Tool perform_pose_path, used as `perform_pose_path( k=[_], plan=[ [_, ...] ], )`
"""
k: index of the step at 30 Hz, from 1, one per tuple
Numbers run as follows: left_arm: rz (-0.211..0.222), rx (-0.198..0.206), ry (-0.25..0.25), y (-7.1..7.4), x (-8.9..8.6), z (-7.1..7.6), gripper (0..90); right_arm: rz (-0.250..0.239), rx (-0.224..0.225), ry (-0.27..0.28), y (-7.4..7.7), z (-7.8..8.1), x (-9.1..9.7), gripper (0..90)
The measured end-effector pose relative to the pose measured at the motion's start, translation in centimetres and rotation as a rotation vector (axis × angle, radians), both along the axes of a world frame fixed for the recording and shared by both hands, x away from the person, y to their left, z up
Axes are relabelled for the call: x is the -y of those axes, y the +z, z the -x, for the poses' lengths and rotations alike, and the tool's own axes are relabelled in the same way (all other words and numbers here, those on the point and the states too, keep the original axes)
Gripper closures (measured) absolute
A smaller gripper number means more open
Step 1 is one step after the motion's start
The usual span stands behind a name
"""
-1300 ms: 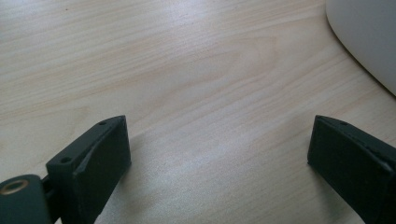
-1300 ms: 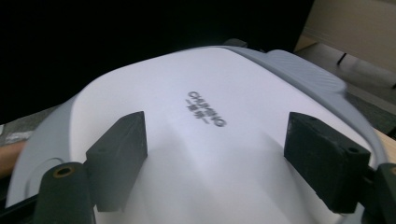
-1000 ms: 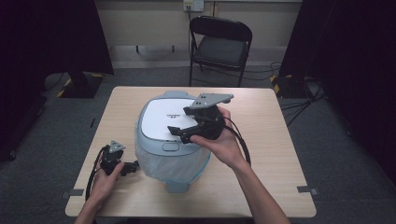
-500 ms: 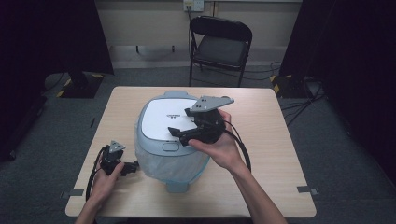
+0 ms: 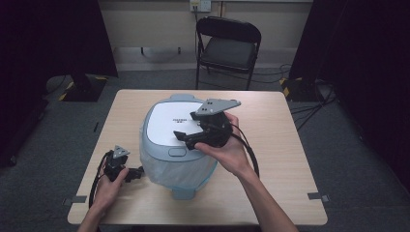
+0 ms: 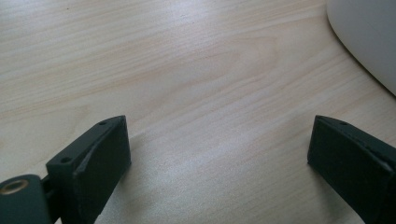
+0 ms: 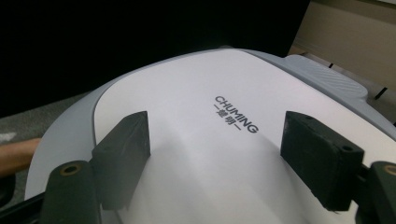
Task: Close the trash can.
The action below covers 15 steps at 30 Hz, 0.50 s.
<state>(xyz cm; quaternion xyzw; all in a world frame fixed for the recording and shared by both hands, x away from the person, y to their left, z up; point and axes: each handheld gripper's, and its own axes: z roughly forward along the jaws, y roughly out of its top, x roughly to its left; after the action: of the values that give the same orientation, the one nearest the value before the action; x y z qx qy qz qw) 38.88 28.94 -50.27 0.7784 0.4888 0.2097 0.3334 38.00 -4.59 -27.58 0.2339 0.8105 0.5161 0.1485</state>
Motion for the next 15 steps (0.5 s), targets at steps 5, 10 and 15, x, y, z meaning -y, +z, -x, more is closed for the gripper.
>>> perform_pose_path(
  k=[5,10,15],
  plan=[
    [-0.001,0.001,0.000,0.0,0.0,0.0,5.4,-0.065,-0.026,-0.017,0.3,-1.0,1.2,16.6],
    [0.000,0.000,0.000,0.0,0.0,0.0,5.4,-0.076,-0.015,-0.051,1.0,-1.3,2.2,16.5],
    [0.000,0.000,0.000,0.0,0.0,0.0,5.4,-0.087,-0.013,-0.109,1.1,-1.7,3.2,16.6]
  ],
)
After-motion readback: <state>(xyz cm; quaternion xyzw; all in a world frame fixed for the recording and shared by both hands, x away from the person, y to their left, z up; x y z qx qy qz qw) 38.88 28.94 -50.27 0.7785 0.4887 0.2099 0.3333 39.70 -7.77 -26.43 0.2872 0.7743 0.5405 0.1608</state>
